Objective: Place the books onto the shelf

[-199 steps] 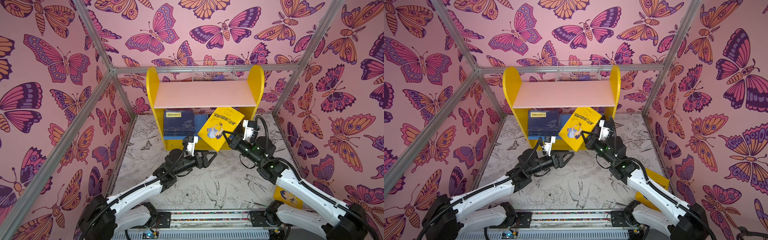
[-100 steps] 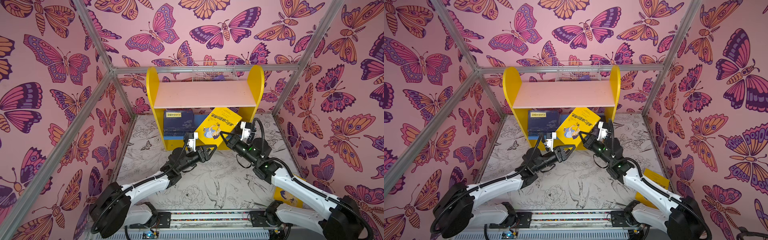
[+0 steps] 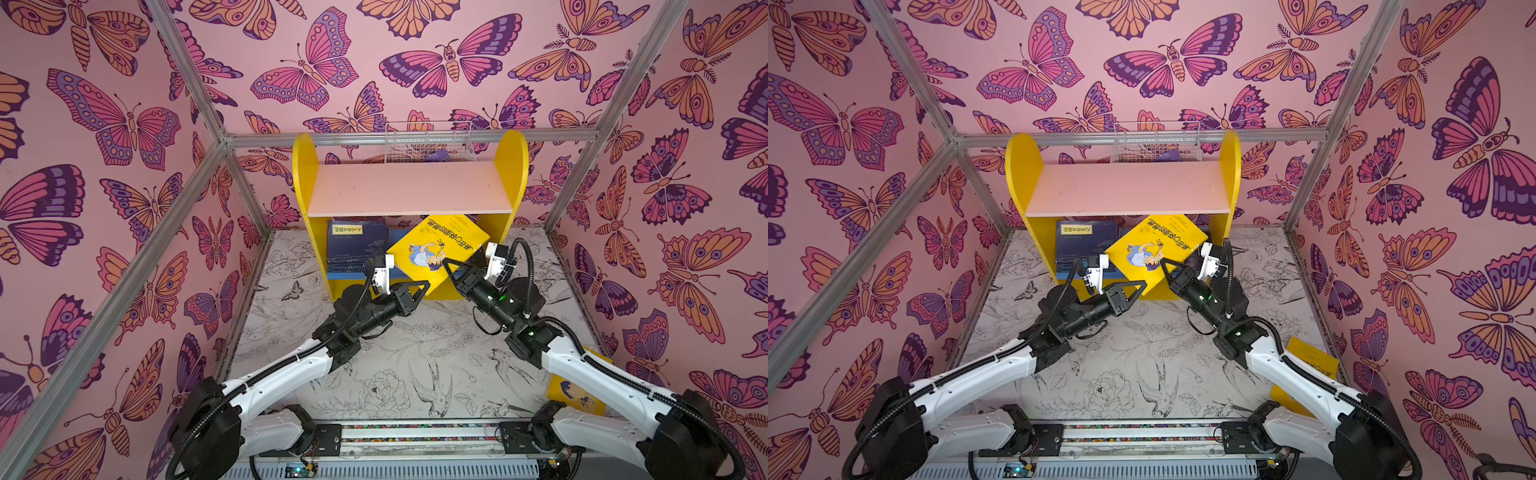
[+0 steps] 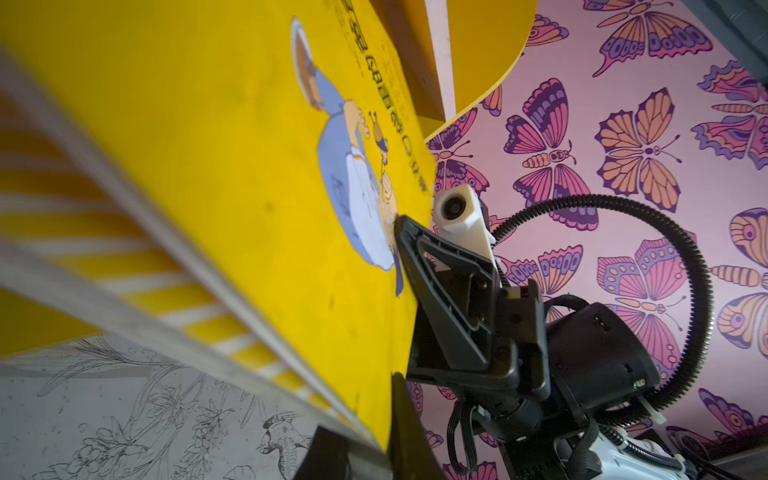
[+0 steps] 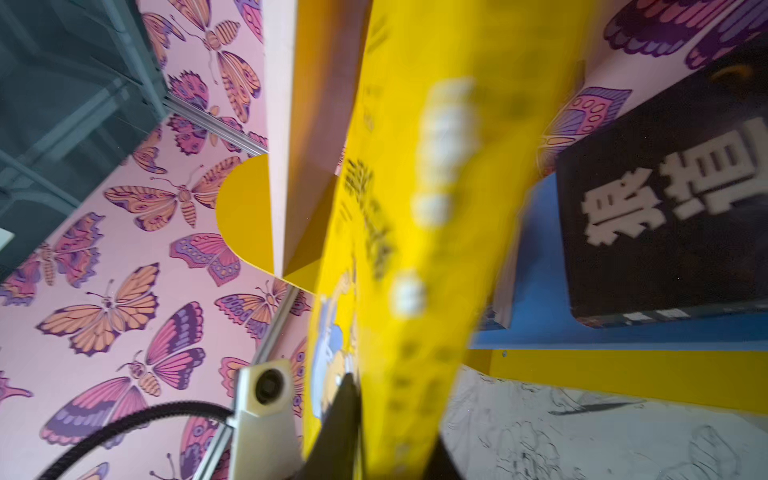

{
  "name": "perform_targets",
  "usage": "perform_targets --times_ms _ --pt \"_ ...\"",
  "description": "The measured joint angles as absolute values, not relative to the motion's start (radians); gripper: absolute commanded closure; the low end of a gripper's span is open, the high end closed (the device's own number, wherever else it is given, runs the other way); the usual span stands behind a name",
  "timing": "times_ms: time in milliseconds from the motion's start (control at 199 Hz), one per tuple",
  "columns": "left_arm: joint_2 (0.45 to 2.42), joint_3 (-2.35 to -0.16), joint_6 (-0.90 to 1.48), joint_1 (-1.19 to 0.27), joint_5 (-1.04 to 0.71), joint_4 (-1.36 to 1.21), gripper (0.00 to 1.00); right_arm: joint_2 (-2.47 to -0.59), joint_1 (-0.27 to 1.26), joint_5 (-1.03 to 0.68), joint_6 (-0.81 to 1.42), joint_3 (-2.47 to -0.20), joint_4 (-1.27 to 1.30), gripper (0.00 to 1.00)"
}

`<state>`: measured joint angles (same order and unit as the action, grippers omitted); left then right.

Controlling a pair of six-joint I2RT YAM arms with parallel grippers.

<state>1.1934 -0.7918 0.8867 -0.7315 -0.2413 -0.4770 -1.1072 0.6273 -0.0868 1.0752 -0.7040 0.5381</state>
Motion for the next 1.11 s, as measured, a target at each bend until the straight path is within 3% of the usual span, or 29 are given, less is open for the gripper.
perform_targets --times_ms 71,282,579,796,1108 --pt "1.195 -0.861 0.833 -0.673 -0.242 -0.368 1.0 -1.098 0.631 -0.078 1.052 -0.69 0.488 0.47" --pt "1.242 -1.032 0.699 -0.516 -0.35 -0.123 1.0 -0.892 0.585 0.039 0.967 -0.622 0.256 0.46" --pt "1.441 -1.211 0.539 -0.497 -0.612 0.085 1.0 -0.581 0.445 0.179 0.85 -0.616 -0.076 0.46" --pt "1.622 -1.326 0.501 -0.484 -0.69 0.128 1.0 -0.564 0.433 0.176 0.779 -0.623 -0.228 0.46" --pt "1.796 -1.494 0.488 -0.483 -0.807 0.17 1.0 -0.605 0.433 0.135 0.749 -0.628 -0.259 0.46"
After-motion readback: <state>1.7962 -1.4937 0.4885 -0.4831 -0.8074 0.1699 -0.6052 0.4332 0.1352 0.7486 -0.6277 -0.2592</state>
